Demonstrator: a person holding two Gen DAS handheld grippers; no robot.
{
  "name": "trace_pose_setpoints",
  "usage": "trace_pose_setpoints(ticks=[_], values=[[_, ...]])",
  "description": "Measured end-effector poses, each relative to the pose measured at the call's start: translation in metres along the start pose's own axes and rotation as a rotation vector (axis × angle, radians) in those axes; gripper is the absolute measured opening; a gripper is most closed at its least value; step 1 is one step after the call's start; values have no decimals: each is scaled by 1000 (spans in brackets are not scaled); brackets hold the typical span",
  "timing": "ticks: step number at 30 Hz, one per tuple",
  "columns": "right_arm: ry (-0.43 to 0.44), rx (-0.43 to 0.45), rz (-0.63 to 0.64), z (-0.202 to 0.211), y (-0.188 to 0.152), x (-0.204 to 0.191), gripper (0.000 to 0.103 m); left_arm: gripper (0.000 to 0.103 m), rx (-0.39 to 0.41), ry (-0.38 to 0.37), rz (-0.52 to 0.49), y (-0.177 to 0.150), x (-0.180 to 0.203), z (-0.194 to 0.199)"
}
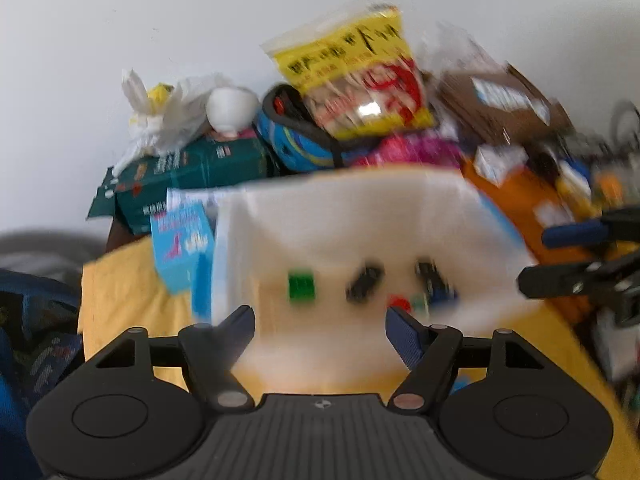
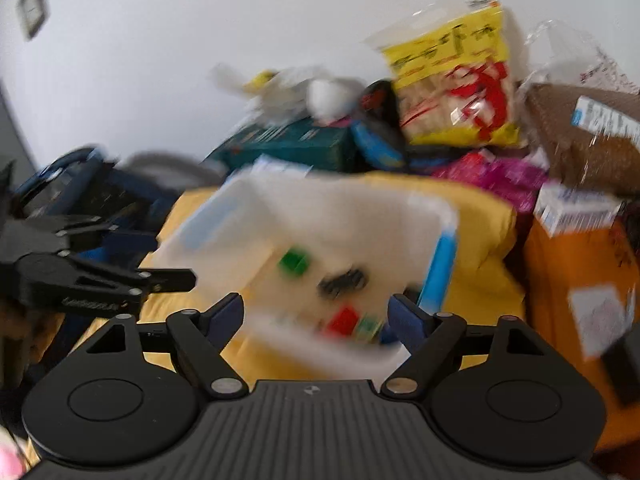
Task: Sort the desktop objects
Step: 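Carry both bricks over the white bin and open both tools to drop them, then grasp the blue brick with the left tool while the right tool grasps the teal toy figure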
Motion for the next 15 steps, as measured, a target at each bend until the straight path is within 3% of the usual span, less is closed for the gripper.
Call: trace_pose_setpoints(ticks=[2,3,7,11,13,15], values=[[16,-34,32,2,-41,-14,76,75,-9,-2,-29,-39,6,6],[16,-61,39,1,-62,-19,69,75,-25,-3,-37,-59,9,7],[32,-196,-15,-16,-129,-26,56,73,-92,-10,-19,-116,12,4],[26,-213,-37,-29,-146,-38,49,72,-144,-6,-17,-143,15,-6],[11,-214,-29,-34,-145,-41,38,68,-149,-11,-41,-147,19,-11],[2,-221,-32,-40,-146,-45,38,65,-155,-12,-64,-148,22,-16]])
Point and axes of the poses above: each gripper's, at about its wrist camera, not at the fingertips, and z roughly against the way its jaws point, x to its right, y to its top, the point moved 4 cm from there along -z, roughly the way its jaws point
